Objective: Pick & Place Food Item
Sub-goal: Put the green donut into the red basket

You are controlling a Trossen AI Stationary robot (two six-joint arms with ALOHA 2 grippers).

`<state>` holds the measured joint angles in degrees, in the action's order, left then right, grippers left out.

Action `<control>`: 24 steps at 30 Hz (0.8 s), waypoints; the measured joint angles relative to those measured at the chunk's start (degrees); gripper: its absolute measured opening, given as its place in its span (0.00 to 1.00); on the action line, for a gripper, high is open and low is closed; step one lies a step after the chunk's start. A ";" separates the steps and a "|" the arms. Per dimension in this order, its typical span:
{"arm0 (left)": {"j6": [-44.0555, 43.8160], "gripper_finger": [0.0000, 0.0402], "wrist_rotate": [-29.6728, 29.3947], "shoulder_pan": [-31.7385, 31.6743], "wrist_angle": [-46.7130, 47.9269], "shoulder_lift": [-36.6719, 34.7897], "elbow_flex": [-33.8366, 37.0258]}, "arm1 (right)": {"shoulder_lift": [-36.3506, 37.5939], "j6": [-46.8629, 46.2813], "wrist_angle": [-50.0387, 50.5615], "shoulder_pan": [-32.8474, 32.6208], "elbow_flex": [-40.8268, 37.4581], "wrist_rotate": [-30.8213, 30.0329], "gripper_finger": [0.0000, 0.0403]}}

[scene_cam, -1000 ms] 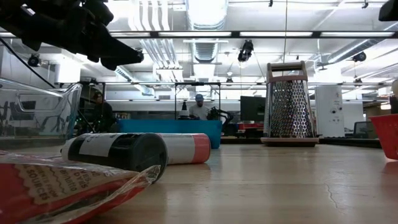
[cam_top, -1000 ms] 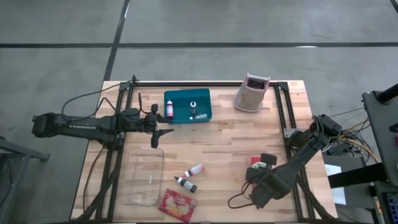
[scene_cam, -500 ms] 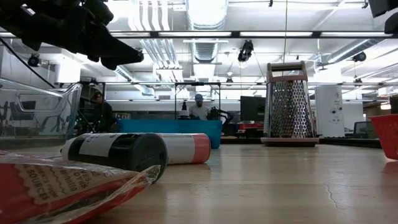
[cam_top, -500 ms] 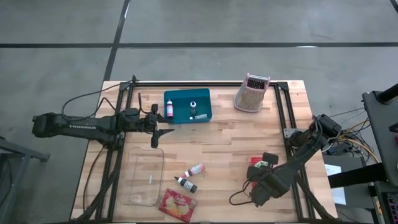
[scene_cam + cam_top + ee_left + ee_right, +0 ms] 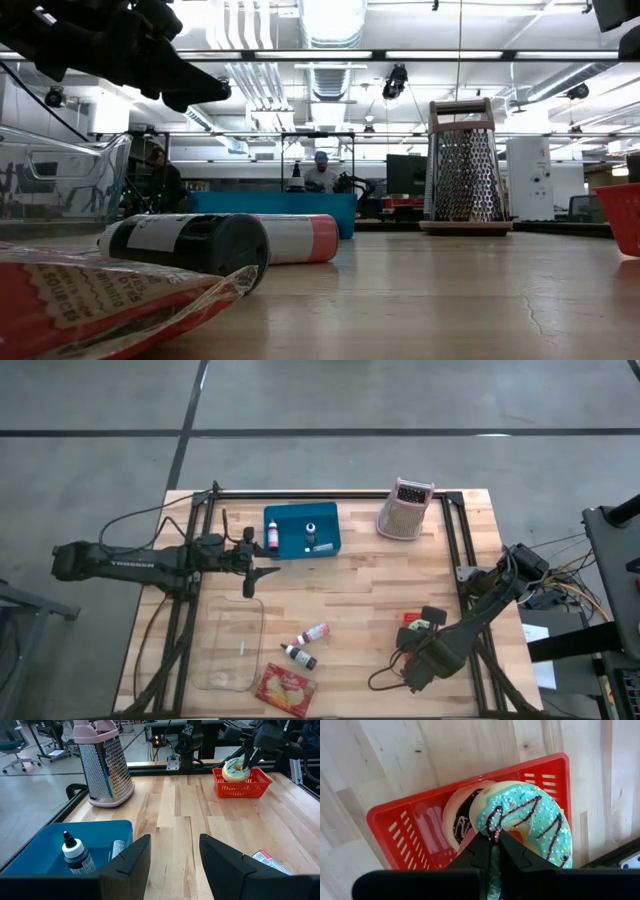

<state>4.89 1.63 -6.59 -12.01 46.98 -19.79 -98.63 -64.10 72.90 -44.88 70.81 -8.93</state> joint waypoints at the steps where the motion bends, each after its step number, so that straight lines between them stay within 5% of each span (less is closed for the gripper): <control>1: 0.00 0.43 0.00 0.00 0.00 0.00 0.00 | 0.00 0.02 -0.04 0.00 0.00 0.02 0.03; 24: 0.02 0.43 0.00 -0.02 0.02 0.00 0.00 | -0.02 1.32 -3.03 0.04 -0.60 1.65 0.03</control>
<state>4.91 1.63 -6.61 -11.99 46.98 -19.79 -98.65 -62.77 69.88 -44.84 70.20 -7.28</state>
